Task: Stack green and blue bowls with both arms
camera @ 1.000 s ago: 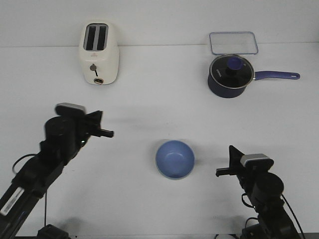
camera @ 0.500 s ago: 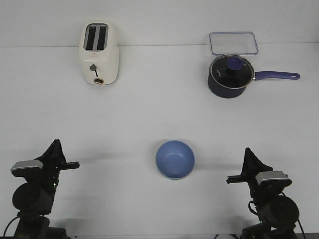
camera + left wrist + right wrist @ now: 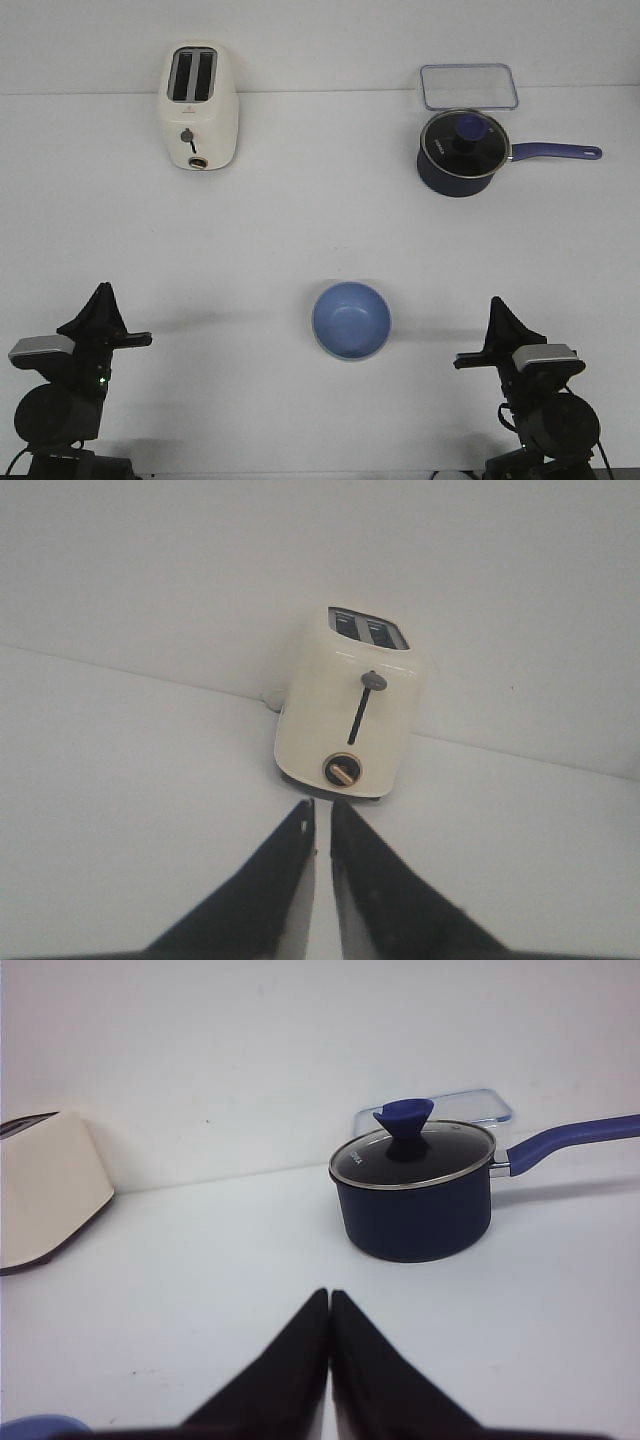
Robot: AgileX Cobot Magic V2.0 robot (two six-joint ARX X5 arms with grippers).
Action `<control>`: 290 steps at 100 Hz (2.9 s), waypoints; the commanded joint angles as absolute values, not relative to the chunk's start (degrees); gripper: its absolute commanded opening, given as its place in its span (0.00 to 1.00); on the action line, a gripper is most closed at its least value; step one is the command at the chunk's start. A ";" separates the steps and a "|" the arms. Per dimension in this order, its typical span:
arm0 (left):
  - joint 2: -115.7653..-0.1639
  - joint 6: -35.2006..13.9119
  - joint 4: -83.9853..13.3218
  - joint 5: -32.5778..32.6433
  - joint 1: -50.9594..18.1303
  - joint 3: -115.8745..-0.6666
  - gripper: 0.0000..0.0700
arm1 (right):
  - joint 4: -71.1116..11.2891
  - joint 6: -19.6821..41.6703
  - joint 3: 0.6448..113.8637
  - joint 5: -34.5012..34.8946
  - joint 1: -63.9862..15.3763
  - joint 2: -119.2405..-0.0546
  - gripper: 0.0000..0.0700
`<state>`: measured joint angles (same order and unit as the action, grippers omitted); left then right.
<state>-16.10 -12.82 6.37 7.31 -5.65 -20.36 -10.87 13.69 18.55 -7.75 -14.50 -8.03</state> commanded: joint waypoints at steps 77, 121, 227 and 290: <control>-0.16 -2.31 8.51 -5.96 2.83 -0.91 0.02 | -9.56 13.21 18.55 -7.99 -14.55 -8.23 0.00; -0.19 -1.56 9.96 -5.96 2.83 -0.80 0.02 | -9.41 13.21 18.55 -7.99 -14.55 -8.23 0.00; -0.19 -1.56 9.96 -5.96 2.83 -0.80 0.02 | -5.56 -12.84 4.91 -0.30 -0.12 -0.08 0.00; -0.19 -1.56 9.96 -5.93 2.83 -0.80 0.02 | -2.98 -14.20 0.73 -0.19 -0.14 -0.08 0.00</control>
<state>-0.27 -2.22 9.06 -5.89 2.76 -1.96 -3.79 -13.72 0.86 -0.19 -0.21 -0.10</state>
